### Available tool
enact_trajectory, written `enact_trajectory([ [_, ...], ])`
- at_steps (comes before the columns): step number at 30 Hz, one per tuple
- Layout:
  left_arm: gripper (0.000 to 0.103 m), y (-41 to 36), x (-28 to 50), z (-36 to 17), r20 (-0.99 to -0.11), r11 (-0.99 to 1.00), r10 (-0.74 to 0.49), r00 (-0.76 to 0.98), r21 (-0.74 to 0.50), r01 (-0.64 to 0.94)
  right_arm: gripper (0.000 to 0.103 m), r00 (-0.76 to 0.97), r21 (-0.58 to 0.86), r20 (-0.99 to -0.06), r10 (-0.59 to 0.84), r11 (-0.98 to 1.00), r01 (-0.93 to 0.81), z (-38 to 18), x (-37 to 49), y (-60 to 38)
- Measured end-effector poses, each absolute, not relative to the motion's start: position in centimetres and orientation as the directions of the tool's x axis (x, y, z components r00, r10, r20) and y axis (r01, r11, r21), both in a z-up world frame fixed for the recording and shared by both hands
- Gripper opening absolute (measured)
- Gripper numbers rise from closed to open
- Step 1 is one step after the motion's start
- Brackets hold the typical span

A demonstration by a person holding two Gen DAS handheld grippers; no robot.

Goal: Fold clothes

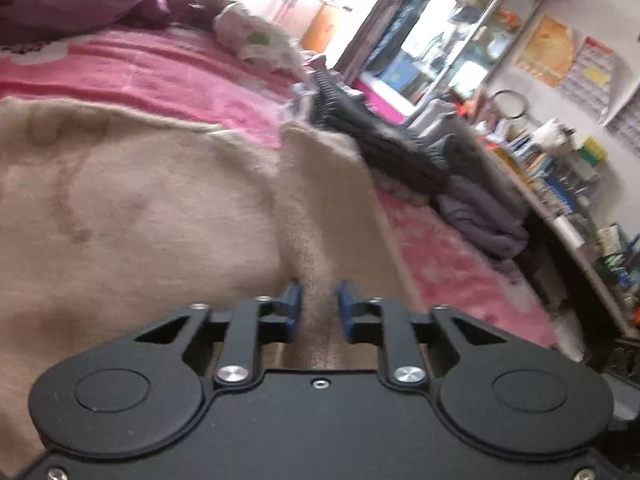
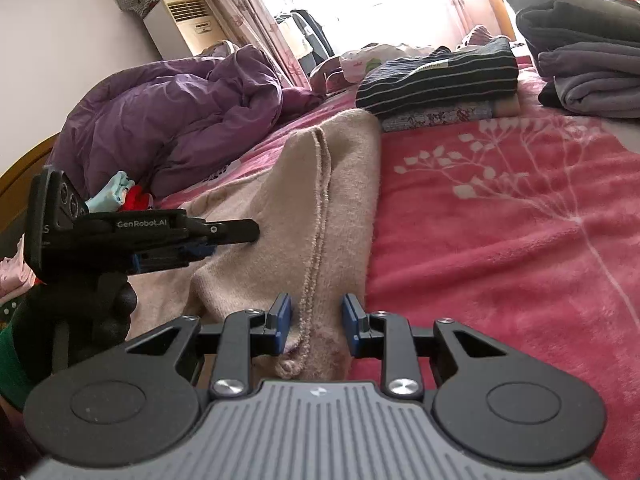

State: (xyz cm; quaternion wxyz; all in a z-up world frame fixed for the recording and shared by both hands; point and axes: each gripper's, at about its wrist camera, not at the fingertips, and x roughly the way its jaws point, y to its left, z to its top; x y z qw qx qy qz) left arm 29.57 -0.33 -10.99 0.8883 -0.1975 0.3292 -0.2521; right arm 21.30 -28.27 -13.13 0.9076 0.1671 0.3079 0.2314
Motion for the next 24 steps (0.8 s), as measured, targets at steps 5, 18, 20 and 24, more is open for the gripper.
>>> enact_trajectory([
  [5, 0.014, -1.4, 30.1, -10.7, -0.466, 0.778, -0.599, 0.651, -0.533, 0.334, 0.030, 0.694, 0.441, -0.483, 0.533, 0.833, -0.333, -12.8, 20.9, -28.7],
  [18, 0.014, -1.0, 30.2, -11.6, -0.448, 0.716, -0.642, 0.623, -0.641, 0.276, 0.030, 0.735, 0.387, -0.444, 0.512, 0.850, -0.358, -11.9, 20.1, -28.5],
  [20, 0.015, -1.6, 30.7, -12.1, -0.533, 0.797, -0.571, 0.625, -0.543, 0.265, 0.030, 0.750, 0.348, -0.417, 0.513, 0.853, -0.390, -11.5, 19.6, -27.9],
  [24, 0.028, -2.2, 30.6, -10.8, -0.556, 0.855, -0.503, 0.662, -0.432, 0.287, 0.030, 0.744, 0.267, -0.426, 0.515, 0.857, -0.441, -11.5, 19.1, -26.1],
])
